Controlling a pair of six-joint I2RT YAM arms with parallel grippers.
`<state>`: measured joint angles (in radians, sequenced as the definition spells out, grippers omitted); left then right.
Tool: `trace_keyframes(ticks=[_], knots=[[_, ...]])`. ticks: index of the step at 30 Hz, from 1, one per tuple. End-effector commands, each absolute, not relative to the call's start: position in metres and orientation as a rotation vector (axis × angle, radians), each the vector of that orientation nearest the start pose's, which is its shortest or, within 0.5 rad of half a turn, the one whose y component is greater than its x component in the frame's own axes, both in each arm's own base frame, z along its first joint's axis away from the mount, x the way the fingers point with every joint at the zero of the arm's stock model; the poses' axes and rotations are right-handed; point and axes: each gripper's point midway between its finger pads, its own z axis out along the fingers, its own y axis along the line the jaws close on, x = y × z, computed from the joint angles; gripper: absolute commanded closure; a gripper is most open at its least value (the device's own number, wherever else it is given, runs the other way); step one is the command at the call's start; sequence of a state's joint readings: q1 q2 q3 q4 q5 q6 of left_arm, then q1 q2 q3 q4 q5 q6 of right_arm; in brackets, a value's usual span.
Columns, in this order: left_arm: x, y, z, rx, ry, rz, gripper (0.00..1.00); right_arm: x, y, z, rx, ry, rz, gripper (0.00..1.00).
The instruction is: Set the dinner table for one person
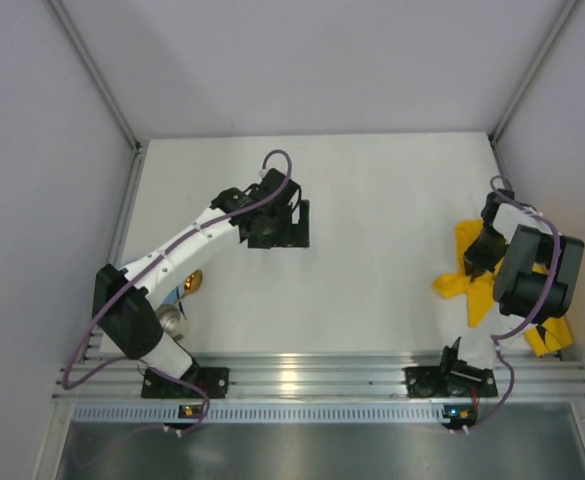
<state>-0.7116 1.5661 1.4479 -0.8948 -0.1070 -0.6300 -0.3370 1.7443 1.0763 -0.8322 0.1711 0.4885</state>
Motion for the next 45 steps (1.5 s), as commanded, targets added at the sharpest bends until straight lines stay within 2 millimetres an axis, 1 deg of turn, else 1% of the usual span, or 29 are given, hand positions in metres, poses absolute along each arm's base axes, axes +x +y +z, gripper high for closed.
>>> trace_keyframes(ticks=[1,3,6,10,12,13,14,15,17,18,20,22,24,26,29,30,31,32,33,34,35,36,37,39,40,41,42,44,45], knots=[[0.274,-0.240,0.184,0.022,2.599,-0.350,0.04,0.281,-0.064,-0.009,1.099,2.842,-0.139,1.00],[0.273,-0.239,0.184,0.017,2.600,-0.347,0.05,0.282,-0.054,0.002,1.039,2.863,-0.162,1.00],[0.275,-0.239,0.187,0.016,2.589,-0.348,0.04,0.305,-0.021,0.042,0.901,2.841,-0.089,1.00],[0.280,-0.240,0.191,0.010,2.570,-0.338,0.04,0.323,0.065,0.097,0.682,2.817,0.127,1.00],[0.284,-0.242,0.194,0.009,2.560,-0.339,0.04,0.330,0.110,0.121,0.698,2.793,0.341,1.00],[0.285,-0.242,0.194,0.010,2.560,-0.336,0.04,0.328,0.136,0.126,0.658,2.800,0.426,0.99],[0.289,-0.244,0.197,0.011,2.549,-0.338,0.04,0.326,0.165,0.136,0.635,2.815,0.609,0.82],[0.290,-0.245,0.194,0.023,2.552,-0.328,0.04,0.337,0.189,0.146,0.625,2.759,0.758,0.58],[0.295,-0.247,0.196,0.036,2.546,-0.319,0.04,0.333,0.228,0.158,0.553,2.769,0.969,0.01],[0.297,-0.248,0.193,0.046,2.555,-0.310,0.04,0.338,0.236,0.167,0.518,2.750,1.013,0.00],[0.301,-0.253,0.196,0.056,2.550,-0.318,0.04,0.338,0.244,0.170,0.456,2.759,1.061,0.00],[0.303,-0.258,0.193,0.072,2.563,-0.323,0.04,0.341,0.237,0.177,0.413,2.732,1.059,0.00],[0.306,-0.265,0.193,0.096,2.559,-0.333,0.04,0.341,0.226,0.177,0.414,2.719,1.038,0.00],[0.306,-0.273,0.192,0.140,2.554,-0.327,0.04,0.346,0.207,0.180,0.450,2.683,1.015,0.00],[0.293,-0.302,0.181,0.305,2.564,-0.304,0.05,0.348,0.171,0.172,0.501,2.664,0.951,0.00],[0.280,-0.319,0.165,0.410,2.589,-0.285,0.05,0.345,0.159,0.165,0.534,2.676,0.928,0.00],[0.273,-0.329,0.159,0.460,2.600,-0.285,0.05,0.350,0.136,0.162,0.604,2.657,0.902,0.00],[0.267,-0.336,0.155,0.503,2.613,-0.273,0.05,0.350,0.122,0.158,0.615,2.658,0.871,0.00],[0.256,-0.344,0.132,0.551,2.665,-0.225,0.04,0.345,0.109,0.153,0.666,2.678,0.850,0.00],[0.252,-0.342,0.121,0.548,2.708,-0.168,0.04,0.348,0.081,0.152,0.761,2.646,0.825,0.00],[0.243,-0.335,0.102,0.528,2.802,-0.073,0.04,0.346,0.069,0.151,0.777,2.642,0.808,0.00],[0.236,-0.332,0.093,0.530,2.844,-0.038,0.04,0.344,0.049,0.152,0.842,2.625,0.788,0.00],[0.226,-0.329,0.079,0.544,2.898,-0.025,0.04,0.343,0.038,0.154,0.860,2.610,0.761,0.00],[0.214,-0.335,0.068,0.574,2.915,-0.069,0.04,0.335,0.020,0.152,0.905,2.619,0.693,0.00],[0.198,-0.332,0.056,0.608,2.965,-0.102,0.03,0.331,0.017,0.153,0.914,2.612,0.672,0.00],[0.195,-0.342,0.056,0.622,2.943,-0.175,0.03,0.327,0.019,0.150,0.939,2.615,0.684,0.00],[0.182,-0.340,0.047,0.634,2.987,-0.200,0.03,0.324,0.023,0.153,0.957,2.599,0.721,0.00],[0.174,-0.342,0.038,0.645,3.009,-0.233,0.03,0.319,0.028,0.146,0.971,2.596,0.744,0.00],[0.176,-0.350,0.035,0.645,2.993,-0.287,0.03,0.317,0.027,0.146,0.973,2.597,0.741,0.00]])
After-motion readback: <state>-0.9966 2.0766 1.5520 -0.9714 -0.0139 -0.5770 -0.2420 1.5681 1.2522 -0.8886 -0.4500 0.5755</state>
